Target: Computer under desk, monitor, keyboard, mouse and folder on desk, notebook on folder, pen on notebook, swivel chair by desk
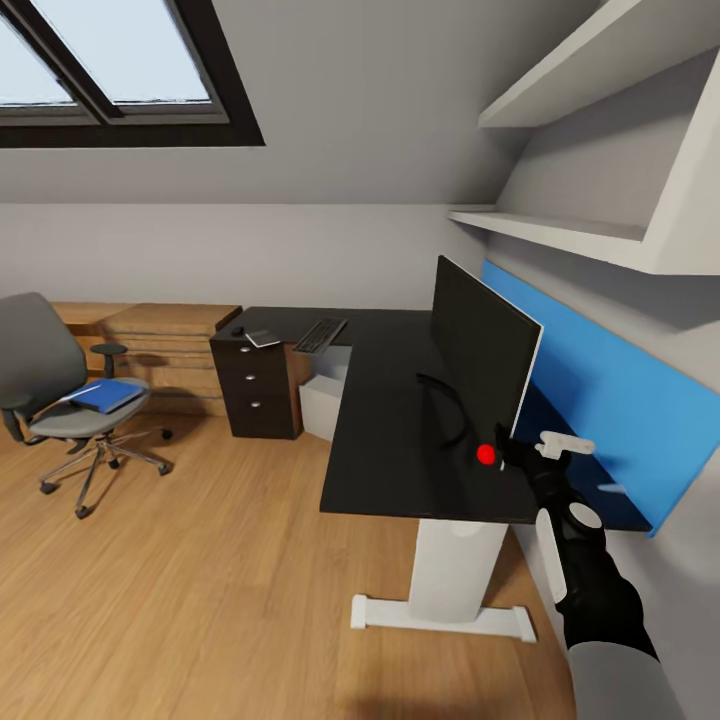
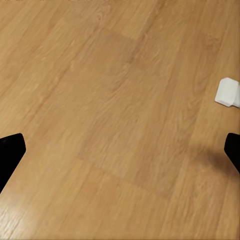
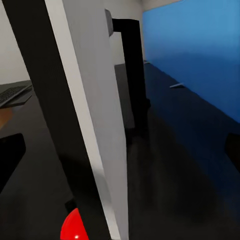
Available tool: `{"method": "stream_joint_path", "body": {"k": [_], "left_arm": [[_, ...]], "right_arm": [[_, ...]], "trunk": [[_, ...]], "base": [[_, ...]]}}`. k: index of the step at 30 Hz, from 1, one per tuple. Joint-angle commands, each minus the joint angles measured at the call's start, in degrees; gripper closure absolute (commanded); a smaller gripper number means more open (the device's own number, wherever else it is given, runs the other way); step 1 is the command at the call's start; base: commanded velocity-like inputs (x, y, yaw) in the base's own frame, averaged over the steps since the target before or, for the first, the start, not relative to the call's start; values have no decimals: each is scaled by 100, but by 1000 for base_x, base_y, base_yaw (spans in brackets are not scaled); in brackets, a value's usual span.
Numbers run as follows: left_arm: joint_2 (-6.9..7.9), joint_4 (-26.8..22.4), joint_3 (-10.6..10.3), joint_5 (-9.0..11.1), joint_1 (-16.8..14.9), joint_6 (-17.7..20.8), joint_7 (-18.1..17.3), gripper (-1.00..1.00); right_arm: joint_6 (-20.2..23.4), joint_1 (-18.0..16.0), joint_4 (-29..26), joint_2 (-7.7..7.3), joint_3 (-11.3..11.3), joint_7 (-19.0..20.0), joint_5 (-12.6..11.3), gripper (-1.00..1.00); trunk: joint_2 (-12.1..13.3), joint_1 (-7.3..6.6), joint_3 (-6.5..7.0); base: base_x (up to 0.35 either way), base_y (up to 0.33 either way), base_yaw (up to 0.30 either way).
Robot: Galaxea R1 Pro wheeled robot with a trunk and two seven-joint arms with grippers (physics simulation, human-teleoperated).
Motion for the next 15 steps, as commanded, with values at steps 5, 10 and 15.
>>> {"method": "stream_joint_path", "body": {"k": [5,10,15], "left_arm": [[-3,2,10,4,-3,-16,6,-100],[-6,2,10,4,-3,-17,3,-100],[-3,3,10,4,-3,-17,6,-100]], "right_arm": [[27,-4,0,14,-22,47,12,-100],[16,-4,7,16,-22,47,12,-100],[14,-4,21,16,-22,48,12,-100]], "trunk": [[-3,0,-6],[-3,0,-6],[-3,0,-6]], "base": [[156,-4,0],[87,-1,0],[16,0,0]]}}
